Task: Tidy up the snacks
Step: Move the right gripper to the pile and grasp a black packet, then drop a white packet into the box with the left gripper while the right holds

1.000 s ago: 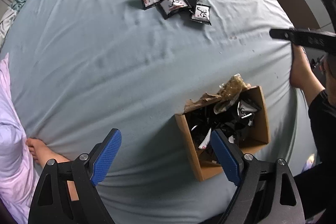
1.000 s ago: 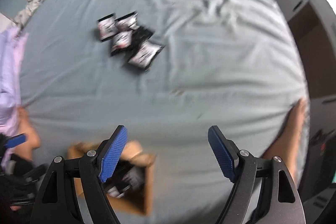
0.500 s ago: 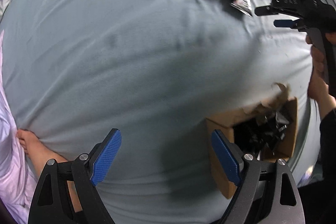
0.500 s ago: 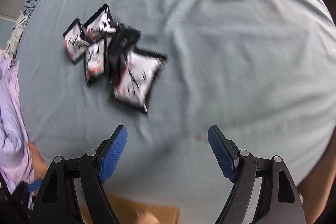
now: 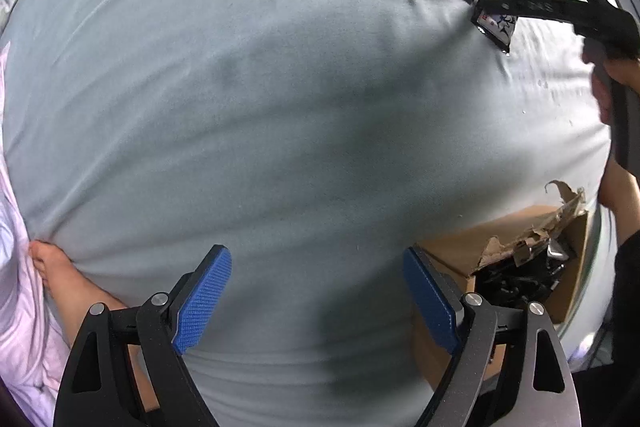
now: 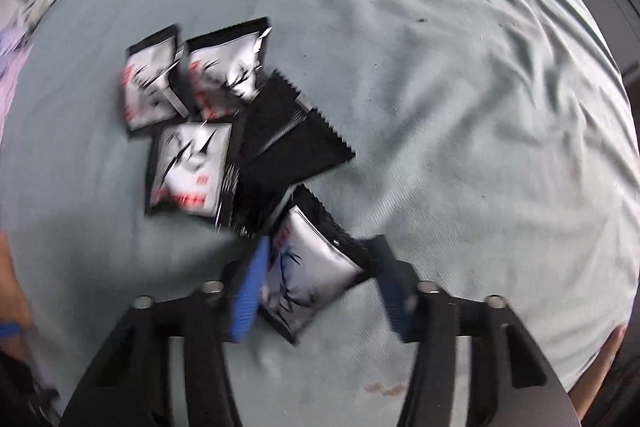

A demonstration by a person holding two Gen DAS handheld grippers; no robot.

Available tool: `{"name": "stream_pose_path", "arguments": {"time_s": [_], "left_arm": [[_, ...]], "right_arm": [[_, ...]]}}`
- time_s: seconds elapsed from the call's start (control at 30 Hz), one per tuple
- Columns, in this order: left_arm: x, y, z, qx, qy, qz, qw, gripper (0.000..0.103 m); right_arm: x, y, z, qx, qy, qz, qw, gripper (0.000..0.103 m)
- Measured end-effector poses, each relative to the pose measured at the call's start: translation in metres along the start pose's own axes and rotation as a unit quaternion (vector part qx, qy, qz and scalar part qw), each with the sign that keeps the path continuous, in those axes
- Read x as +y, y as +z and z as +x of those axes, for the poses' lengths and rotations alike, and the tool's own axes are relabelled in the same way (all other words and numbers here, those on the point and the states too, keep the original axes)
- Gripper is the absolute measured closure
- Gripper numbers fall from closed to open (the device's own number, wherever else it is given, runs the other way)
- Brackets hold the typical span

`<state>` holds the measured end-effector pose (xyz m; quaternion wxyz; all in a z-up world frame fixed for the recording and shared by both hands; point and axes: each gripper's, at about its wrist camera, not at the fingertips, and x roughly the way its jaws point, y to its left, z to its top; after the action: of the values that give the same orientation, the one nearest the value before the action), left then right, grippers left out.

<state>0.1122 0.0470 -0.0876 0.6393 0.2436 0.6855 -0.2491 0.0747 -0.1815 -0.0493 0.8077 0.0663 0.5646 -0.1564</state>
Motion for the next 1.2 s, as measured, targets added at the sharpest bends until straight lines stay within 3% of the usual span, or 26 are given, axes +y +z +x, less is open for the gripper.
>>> {"name": "stream_pose_path", "arguments": {"time_s": [0.17, 0.3, 0.37, 0.47, 0.63, 0.77, 0.97, 1.17, 1.2], "left_arm": [[-0.006, -0.004, -0.002, -0.008, 0.021, 0.01, 0.9997, 0.015], [0.0, -0.002, -0.001, 0.005, 0.009, -0.022, 0.9997, 0.015], [0.003, 0.005, -0.004, 0.001, 0.008, -0.032, 0.9995, 0.015], [-0.003, 0.019, -0.006, -0.007, 0.031, -0.03, 0.9991, 0.015], [-0.017, 0.074, 0.004, -0.004, 0.07, -0.041, 0.9966, 0.015], [-0.044, 0.134, 0.018, 0.012, 0.047, -0.052, 0.9975, 0.015], [-0.067, 0.223, 0.019, -0.039, 0.051, -0.083, 0.9945, 0.013], [-0.059, 0.274, 0.046, -0.032, 0.047, -0.137, 0.9889, 0.013], [-0.057, 0.276, 0.051, -0.028, 0.046, -0.139, 0.9888, 0.02]], "right_arm": [[-0.03, -0.025, -0.021, 0.005, 0.033, 0.016, 0.999, 0.077], [-0.056, -0.027, -0.038, -0.002, 0.052, 0.024, 0.998, 0.085], [-0.072, -0.013, -0.051, -0.017, 0.052, 0.021, 0.998, 0.088], [-0.083, -0.021, -0.069, -0.032, 0.035, 0.024, 0.999, 0.091], [-0.106, -0.027, -0.076, -0.035, 0.035, 0.052, 0.997, 0.096], [-0.126, -0.029, -0.085, -0.053, 0.048, 0.076, 0.995, 0.096], [-0.16, -0.036, -0.065, -0.048, 0.081, 0.131, 0.987, 0.096], [-0.167, -0.038, -0.054, -0.057, 0.087, 0.131, 0.986, 0.096], [-0.166, -0.038, -0.053, -0.058, 0.089, 0.129, 0.986, 0.096]]}}
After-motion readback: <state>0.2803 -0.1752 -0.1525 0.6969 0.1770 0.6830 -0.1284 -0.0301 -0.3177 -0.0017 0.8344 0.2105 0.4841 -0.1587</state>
